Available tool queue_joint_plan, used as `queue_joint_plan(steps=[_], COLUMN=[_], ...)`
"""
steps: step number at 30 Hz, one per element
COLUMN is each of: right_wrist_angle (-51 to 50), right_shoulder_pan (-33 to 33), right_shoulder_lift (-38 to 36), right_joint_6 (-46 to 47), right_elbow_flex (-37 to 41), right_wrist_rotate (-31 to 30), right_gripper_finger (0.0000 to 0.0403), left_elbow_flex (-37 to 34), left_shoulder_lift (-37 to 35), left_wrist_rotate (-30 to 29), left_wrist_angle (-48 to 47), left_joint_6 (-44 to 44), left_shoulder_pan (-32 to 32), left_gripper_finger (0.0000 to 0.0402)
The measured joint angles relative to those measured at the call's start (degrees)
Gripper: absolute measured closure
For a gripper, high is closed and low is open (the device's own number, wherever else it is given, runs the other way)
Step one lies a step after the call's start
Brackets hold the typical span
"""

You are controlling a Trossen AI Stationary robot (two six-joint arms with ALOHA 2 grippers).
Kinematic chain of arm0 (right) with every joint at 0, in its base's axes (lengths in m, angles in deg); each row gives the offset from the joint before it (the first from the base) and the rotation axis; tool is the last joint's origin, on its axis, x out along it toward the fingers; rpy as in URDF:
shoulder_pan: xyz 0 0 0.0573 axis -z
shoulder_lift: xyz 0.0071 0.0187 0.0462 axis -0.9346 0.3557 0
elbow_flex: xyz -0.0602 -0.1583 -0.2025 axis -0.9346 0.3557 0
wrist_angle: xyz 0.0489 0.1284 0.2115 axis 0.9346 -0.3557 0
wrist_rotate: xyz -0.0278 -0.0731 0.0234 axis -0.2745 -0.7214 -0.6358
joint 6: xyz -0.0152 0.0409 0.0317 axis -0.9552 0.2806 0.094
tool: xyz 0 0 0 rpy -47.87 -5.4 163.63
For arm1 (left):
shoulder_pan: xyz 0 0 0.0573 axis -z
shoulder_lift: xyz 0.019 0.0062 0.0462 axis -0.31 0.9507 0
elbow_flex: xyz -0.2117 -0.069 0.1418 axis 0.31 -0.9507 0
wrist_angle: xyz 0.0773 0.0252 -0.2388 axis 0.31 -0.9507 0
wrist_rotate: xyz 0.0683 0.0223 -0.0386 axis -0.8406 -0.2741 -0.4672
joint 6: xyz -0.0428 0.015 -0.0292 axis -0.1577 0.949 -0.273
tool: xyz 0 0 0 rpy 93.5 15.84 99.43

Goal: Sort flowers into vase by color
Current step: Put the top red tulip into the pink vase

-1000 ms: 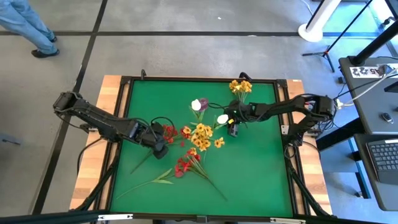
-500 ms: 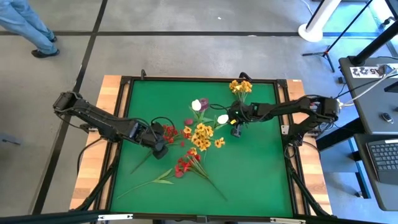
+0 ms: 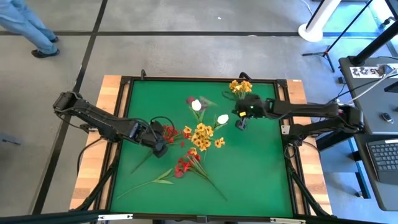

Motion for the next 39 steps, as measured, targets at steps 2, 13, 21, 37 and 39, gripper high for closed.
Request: queue_joint_plan(steps=[2, 13, 21, 37, 39], right_wrist_angle=[1.5, 21.8, 44.7, 90.6, 92.8], right_shoulder_pan=[0.0, 0.0, 3.4, 4.6, 5.1], right_shoulder_lift=[-2.1, -3.1, 7.7, 36.7, 39.1], right_joint_6=[0.9, 4.7, 7.6, 9.6, 9.9], right_elbow_flex=[0.0, -0.2, -0.1, -0.3, -0.3], right_wrist_rotate=[-1.4, 0.1, 11.6, 15.1, 14.6], right_gripper_finger=[0.0401, 0.0402, 0.0403, 0.0403, 0.0403], left_elbow_flex=[0.0, 0.0, 0.0, 0.1, 0.1], left_shoulder_lift=[0.0, -3.0, -6.6, -7.3, -7.3], left_wrist_rotate=[-1.3, -12.2, -13.7, -17.9, -17.9], left_wrist_angle=[-0.2, 0.1, 3.9, 26.5, 28.5], left_joint_6=[0.0, 4.3, 7.8, 28.7, 30.4], left_shoulder_pan=[0.0, -1.1, -2.6, -7.4, -8.6], left_gripper_finger=[0.0289, 0.0289, 0.0289, 0.0289, 0.0289])
